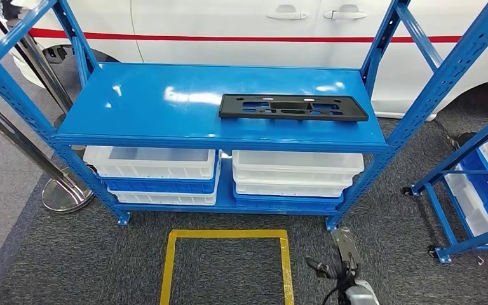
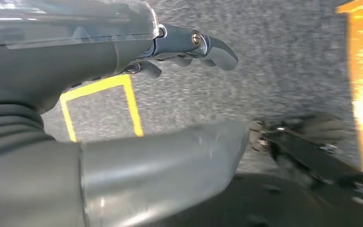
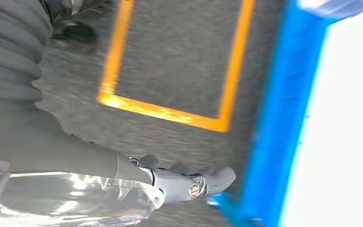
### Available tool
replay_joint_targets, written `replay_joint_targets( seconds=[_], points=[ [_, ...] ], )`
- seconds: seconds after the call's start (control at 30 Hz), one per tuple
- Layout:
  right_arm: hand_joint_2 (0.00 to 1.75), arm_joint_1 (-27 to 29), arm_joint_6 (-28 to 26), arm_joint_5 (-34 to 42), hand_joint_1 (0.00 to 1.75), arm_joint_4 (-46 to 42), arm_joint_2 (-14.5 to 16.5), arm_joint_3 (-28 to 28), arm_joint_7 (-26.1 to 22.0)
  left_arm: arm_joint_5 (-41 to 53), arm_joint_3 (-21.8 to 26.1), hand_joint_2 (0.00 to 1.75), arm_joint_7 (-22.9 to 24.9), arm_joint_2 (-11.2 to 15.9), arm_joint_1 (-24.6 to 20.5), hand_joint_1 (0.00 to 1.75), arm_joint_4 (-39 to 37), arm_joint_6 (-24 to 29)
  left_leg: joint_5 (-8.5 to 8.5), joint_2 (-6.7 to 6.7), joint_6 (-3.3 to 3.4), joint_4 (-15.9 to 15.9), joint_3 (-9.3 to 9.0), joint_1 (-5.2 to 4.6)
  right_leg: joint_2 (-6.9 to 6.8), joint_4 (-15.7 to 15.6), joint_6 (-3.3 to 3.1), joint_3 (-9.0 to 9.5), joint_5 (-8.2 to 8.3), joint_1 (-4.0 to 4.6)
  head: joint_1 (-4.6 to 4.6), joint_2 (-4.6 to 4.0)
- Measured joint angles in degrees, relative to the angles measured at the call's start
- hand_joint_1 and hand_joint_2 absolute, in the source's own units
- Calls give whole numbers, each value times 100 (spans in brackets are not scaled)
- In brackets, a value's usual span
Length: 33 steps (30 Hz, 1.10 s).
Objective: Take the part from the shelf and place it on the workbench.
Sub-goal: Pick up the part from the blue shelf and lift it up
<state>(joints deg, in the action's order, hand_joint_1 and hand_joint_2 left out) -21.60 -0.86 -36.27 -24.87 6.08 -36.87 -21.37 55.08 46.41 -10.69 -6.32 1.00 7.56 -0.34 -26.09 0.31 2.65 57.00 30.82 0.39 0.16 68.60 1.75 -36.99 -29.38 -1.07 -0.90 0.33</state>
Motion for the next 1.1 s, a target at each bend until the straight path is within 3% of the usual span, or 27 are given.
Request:
replay_joint_targets(
  seconds=[0.03, 0.1, 0.23, 0.3, 0.37, 0.4, 0.43, 0.47, 0.57, 0.63, 0.7, 0.77, 0.8, 0.87, 0.9, 0.93, 0.97, 1.0, 1.03, 1.1],
  points=[
    [175, -130, -56, -68, 0, 8, 31, 49, -62, 90, 79, 0, -37, -23, -45, 0, 10, 4, -13, -2, -19, 23, 2, -11, -2, -396, -18, 180, 185, 2, -1, 0],
    [175, -377, -204, -178, 0, 15, 93, 179, -185, 262, 224, 0, -105, -63, -142, 0, 31, 7, -33, -8, -73, 72, 37, -31, 0, -898, -72, 383, 343, 22, -2, 0],
    [175, -765, -597, -297, 0, 11, 234, 545, -443, 588, 484, 0, -210, -111, -316, 0, 75, 7, -78, -11, -207, 145, 106, -26, 2, -1013, -213, 380, 365, 20, -2, 0],
    [175, -959, -811, -306, 0, -8, 305, 771, -553, 743, 598, 0, -251, -126, -391, 0, 96, 0, -335, -14, -269, 571, 299, -9, -3, -1044, -283, 381, 394, -3, -4, 0],
    [175, -1129, -1014, -305, 0, -37, 366, 1012, -639, 894, 701, 0, -293, -145, -468, 0, 104, -16, -683, -14, -319, 1348, 670, 9, -4, -1038, -307, 368, 398, 4, -5, 0],
    [175, -1195, -1119, -305, 0, -58, 390, 1141, -672, 966, 746, 0, -314, -153, -502, 0, 110, -28, -758, -13, -336, 1645, 822, 19, -5, -1031, -308, 366, 396, 7, -4, 0],
    [175, -1251, -1233, -306, 0, -87, 406, 1286, -701, 1035, 783, 0, -334, -161, -531, 0, 117, -43, -722, -13, -345, 1747, 887, 28, -6, -1021, -308, 366, 391, 8, -5, 0],
    [175, -1301, -1352, -312, 0, -127, 418, 1436, -722, 1094, 814, 0, -350, -167, -556, 0, 123, -58, -566, -12, -346, 1599, 832, 34, -5, -1009, -303, 368, 385, 7, -5, 0],
    [175, -1434, -1726, -388, 0, -313, 438, 1889, -730, 1227, 883, 0, -379, -169, -636, 0, 146, -107, -12, -15, -296, 471, 338, 30, 3, -974, -256, 371, 359, 15, -3, 0],
    [175, -1506, -1968, -489, 0, -480, 443, 2186, -692, 1293, 927, 0, -389, -174, -698, 0, 157, -138, 53, -22, -247, 158, 223, 9, 5, -968, -197, 341, 369, 30, -2, 0],
    [175, -1541, -2170, -599, 0, -672, 444, 2478, -635, 1352, 953, 0, -403, -183, -748, 0, 169, -168, 81, -25, -190, 128, 237, 3, 6, -988, -129, 323, 390, 34, -3, 0],
    [175, -1549, -2375, -728, 0, -913, 443, 2741, -571, 1414, 964, 0, -419, -195, -794, 0, 179, -192, 128, -18, -110, 68, 226, 20, 5, -859, -73, 264, 287, 27, -2, 0],
    [175, -1549, -2480, -800, 0, -1046, 442, 2854, -537, 1448, 967, 0, -425, -203, -823, 0, 181, -199, 149, -13, -72, 40, 223, 31, 3, -636, -51, 160, 145, 24, -1, 0],
    [175, -1532, -2670, -953, 0, -1292, 441, 3047, -474, 1508, 972, 0, -436, -220, -883, 0, 186, -208, 159, -8, -36, 37, 239, 20, 0, 109, -28, -195, -228, 20, -1, 0],
    [175, -1512, -2758, -1030, 0, -1408, 441, 3154, -440, 1541, 975, 0, -440, -227, -910, 0, 186, -214, 158, -7, -31, 43, 245, 14, 0, 451, -21, -365, -343, 20, -1, 0],
    [175, -1490, -2847, -1109, 0, -1528, 441, 3268, -407, 1573, 979, 0, -447, -234, -934, 0, 187, -219, 156, -7, -29, 49, 247, 10, 0, 629, -20, -460, -353, 21, -1, 0],
    [175, -1474, -2937, -1188, 0, -1657, 441, 3391, -373, 1603, 981, 0, -454, -242, -955, 0, 188, -224, 153, -8, -31, 59, 248, 7, -1, 578, -28, -445, -244, 21, 0, 0],
    [175, -1465, -3025, -1264, 0, -1793, 441, 3515, -341, 1633, 984, 0, -463, -250, -977, 0, 190, -229, 147, -9, -37, 72, 246, 5, -1, 307, -45, -321, -47, 23, 0, 0],
    [175, -1462, -3119, -1349, 0, -1938, 441, 3628, -308, 1663, 986, 0, -474, -262, -1000, 0, 194, -233, 136, -10, -49, 88, 244, 4, -3, -117, -71, -126, 169, 27, 1, 0],
    [175, -1461, -3280, -1562, 0, -2208, 442, 3800, -243, 1718, 986, 0, -495, -291, -1047, 0, 201, -239, 113, -10, -91, 123, 261, -15, -6, -789, -127, 187, 407, 55, -1, 0]
  ],
)
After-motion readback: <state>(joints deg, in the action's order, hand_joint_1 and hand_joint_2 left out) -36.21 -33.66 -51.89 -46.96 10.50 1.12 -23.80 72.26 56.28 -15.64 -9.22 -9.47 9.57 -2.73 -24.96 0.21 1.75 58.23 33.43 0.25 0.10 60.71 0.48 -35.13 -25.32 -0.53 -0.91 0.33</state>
